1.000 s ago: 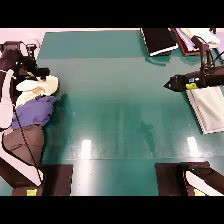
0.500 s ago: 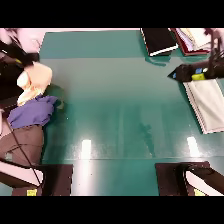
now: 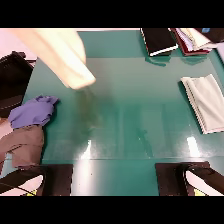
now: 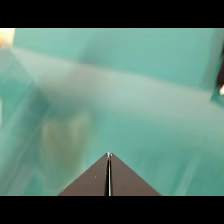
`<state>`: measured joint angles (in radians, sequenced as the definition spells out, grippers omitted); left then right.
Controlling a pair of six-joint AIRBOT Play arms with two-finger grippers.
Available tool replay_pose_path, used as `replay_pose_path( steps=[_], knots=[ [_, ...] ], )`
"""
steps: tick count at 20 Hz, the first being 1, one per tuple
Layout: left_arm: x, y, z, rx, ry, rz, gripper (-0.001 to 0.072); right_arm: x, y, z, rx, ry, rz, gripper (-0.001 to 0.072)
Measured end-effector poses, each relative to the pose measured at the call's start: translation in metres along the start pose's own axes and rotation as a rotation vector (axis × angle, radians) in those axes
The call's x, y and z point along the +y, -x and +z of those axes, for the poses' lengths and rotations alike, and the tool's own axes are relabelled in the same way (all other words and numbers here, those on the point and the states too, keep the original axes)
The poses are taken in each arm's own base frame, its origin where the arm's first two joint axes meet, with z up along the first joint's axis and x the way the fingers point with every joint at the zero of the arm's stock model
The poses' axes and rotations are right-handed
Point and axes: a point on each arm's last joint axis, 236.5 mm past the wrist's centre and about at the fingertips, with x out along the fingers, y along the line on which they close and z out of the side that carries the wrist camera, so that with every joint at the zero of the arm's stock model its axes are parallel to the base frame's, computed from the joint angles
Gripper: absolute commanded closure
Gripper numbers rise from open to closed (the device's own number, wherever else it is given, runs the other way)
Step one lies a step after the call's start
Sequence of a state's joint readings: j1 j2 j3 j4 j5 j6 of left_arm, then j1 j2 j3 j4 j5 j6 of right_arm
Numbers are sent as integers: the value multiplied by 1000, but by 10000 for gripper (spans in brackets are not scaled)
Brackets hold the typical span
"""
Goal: Fold the shirts.
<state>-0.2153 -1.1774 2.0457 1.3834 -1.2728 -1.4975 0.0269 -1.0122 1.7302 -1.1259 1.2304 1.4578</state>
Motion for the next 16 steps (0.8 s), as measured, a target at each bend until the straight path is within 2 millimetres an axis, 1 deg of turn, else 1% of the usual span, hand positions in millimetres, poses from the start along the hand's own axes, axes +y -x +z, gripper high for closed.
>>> replay_pose_path(
  steps=[1, 2, 3, 4, 5, 6, 7, 8, 9, 10, 11, 12, 14, 15, 16],
  knots=[
    [-27, -7, -7, 23, -24, -65, 686, -1, 7, 8, -23, 5, -8, 690],
    [-55, -17, -19, 61, -53, -132, 686, -2, 13, 14, -41, 9, -17, 690],
    [-83, -28, -33, 101, -80, -197, 685, -4, 19, 19, -57, 12, -27, 690],
    [-115, -41, -50, 152, -112, -269, 684, -5, 24, 23, -66, 15, -35, 690],
    [-146, -53, -70, 205, -152, -332, 636, -6, 28, 26, -73, 17, -42, 690],
    [-173, -64, -88, 248, -193, -384, 319, -7, 32, 27, -75, 19, -47, 690],
    [-201, -75, -104, 281, -227, -436, 78, -7, 35, 28, -75, 21, -50, 690],
    [-220, -84, -119, 312, -253, -470, 107, -7, 36, 27, -72, 22, -51, 690],
    [-234, -93, -131, 335, -263, -491, 107, -7, 38, 27, -68, 23, -52, 690],
    [-235, -103, -137, 344, -269, -479, 107, -7, 38, 26, -63, 23, -53, 690],
    [-229, -113, -141, 359, -258, -451, 107, -7, 39, 24, -57, 23, -54, 690],
    [-216, -122, -143, 372, -236, -416, 107, -7, 39, 24, -53, 24, -54, 690],
    [-169, -140, -148, 417, -165, -307, 107, -6, 40, 21, -43, 23, -52, 690],
    [-142, -149, -155, 452, -116, -256, 107, -6, 40, 21, -40, 23, -53, 690],
    [-119, -156, -165, 489, -68, -220, 107, -6, 40, 20, -37, 23, -52, 690]
  ],
)
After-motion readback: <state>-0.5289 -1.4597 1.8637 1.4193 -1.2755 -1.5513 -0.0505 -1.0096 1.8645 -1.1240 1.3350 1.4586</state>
